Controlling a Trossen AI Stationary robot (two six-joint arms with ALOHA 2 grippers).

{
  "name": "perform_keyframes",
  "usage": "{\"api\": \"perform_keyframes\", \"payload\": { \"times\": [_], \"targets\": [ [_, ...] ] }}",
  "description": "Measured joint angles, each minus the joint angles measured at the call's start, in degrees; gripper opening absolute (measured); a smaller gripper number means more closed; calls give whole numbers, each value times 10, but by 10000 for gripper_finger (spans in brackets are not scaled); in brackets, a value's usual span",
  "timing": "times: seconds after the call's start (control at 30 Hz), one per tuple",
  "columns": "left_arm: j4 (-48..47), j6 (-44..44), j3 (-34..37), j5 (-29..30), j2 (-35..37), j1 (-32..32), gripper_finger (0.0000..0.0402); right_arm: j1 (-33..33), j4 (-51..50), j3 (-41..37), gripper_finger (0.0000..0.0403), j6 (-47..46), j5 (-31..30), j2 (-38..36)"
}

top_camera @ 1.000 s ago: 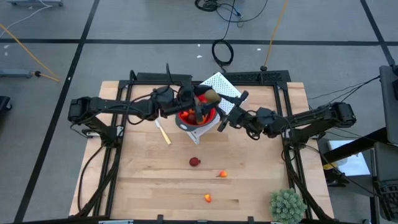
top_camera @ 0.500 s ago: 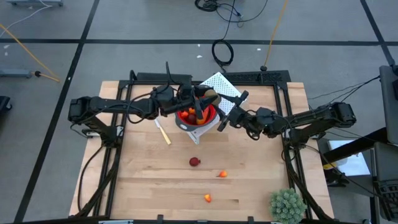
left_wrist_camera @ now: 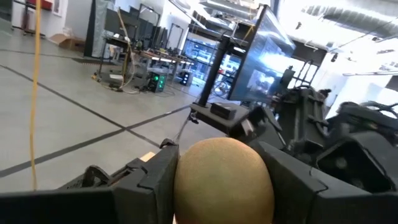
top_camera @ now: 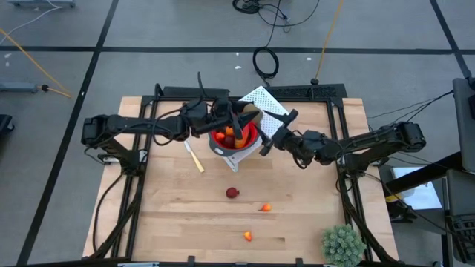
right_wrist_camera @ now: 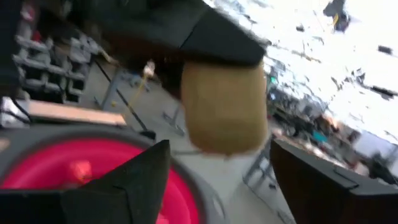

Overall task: Pick & Place Fruit
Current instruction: Put the kiwi into the red strainer bowl on the shelf

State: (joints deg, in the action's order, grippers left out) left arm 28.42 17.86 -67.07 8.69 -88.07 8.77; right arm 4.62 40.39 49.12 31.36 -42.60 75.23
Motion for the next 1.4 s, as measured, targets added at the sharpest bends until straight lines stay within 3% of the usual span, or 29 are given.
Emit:
{"api": "perform_keyframes", "payload": {
  "times": [0.23, 0.6, 0.83, 1.03, 1.2, 1.4],
  "targets": [
    [-17, -39, 0, 3, 0, 15, 174, 10, -64, 0, 296, -39, -86, -5],
    [-154, -34, 1, 21, 40, 11, 185, 22, -69, 0, 287, -66, -86, -29],
    [-300, 94, 0, 42, 107, 16, 185, 21, -71, 0, 287, -71, -84, -32],
    [-371, 231, 0, -14, 124, 24, 186, 21, -71, 0, 287, -71, -84, -32],
    [-418, 268, 0, -10, 124, 23, 186, 21, -71, 0, 287, -71, -84, -32],
    [-449, 249, -19, 15, 121, 13, 186, 21, -73, 0, 284, -72, -84, -32]
  ]
}}
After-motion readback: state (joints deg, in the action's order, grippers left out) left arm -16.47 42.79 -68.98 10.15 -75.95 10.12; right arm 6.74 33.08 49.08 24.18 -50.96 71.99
